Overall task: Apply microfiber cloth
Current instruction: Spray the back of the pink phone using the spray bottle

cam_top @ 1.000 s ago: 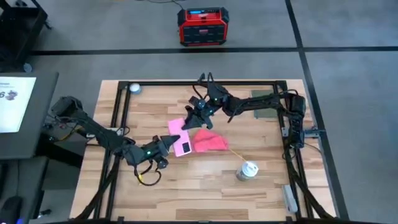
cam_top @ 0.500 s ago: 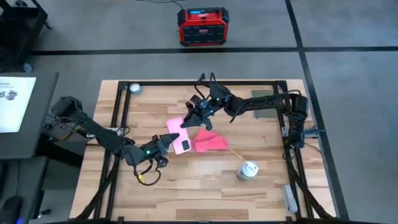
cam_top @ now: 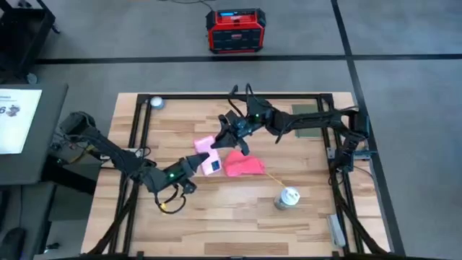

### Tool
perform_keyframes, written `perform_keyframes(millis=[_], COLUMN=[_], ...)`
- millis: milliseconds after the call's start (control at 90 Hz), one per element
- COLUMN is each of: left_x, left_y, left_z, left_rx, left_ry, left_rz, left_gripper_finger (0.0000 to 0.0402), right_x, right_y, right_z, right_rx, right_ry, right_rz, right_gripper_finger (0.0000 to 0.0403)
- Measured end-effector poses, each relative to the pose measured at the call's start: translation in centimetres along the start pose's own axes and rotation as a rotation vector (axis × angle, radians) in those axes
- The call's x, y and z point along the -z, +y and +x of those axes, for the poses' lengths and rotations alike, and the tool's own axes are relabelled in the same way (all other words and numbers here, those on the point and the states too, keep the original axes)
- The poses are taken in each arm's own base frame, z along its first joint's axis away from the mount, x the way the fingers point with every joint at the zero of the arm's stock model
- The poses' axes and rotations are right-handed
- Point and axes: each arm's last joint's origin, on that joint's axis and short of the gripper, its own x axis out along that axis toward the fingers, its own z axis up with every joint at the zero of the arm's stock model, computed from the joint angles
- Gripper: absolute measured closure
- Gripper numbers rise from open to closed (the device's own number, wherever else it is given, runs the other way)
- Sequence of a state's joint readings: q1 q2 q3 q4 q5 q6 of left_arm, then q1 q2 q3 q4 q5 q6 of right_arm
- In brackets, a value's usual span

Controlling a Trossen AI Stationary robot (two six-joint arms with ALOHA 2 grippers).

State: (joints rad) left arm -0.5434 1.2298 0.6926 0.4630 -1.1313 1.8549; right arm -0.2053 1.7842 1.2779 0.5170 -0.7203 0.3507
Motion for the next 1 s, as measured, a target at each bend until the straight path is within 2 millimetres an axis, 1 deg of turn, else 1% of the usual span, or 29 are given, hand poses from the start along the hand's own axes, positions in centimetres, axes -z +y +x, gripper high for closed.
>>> perform_keyframes(millis=[144, 244, 433, 656, 722, 789, 1000], left_x=[0.5, 0.8, 1.2, 1.2, 1.4, 1.4, 1.3], left_y=[0.4, 1.1, 2.3, 2.3, 2.4, 2.4, 2.3], left_z=[-0.2, -0.2, -0.3, -0.3, -0.4, -0.3, -0.3], left_rx=[-0.013, -0.024, -0.045, -0.041, -0.037, -0.037, -0.038], left_ry=[-0.001, 0.000, 0.000, 0.013, 0.043, 0.043, 0.026], left_rz=[-0.022, -0.043, -0.099, -0.141, -0.181, -0.192, -0.234], left_gripper_finger=[0.0300, 0.0299, 0.0299, 0.0299, 0.0300, 0.0300, 0.0300], right_x=[-0.7, -1.3, -2.4, -2.9, -3.3, -3.6, -3.4], right_y=[0.8, 1.6, 3.7, 5.9, 6.7, 7.3, 8.4], right_z=[-0.6, -1.3, -2.1, -2.6, -2.8, -3.0, -3.0], right_rx=[0.047, 0.092, 0.118, 0.170, 0.168, 0.188, 0.208], right_ry=[0.016, 0.041, 0.062, 0.100, 0.089, 0.087, 0.113], right_rz=[-0.017, -0.037, -0.074, -0.117, -0.167, -0.182, -0.175], right_gripper_finger=[0.0386, 0.0386, 0.0389, 0.0392, 0.0397, 0.0398, 0.0398])
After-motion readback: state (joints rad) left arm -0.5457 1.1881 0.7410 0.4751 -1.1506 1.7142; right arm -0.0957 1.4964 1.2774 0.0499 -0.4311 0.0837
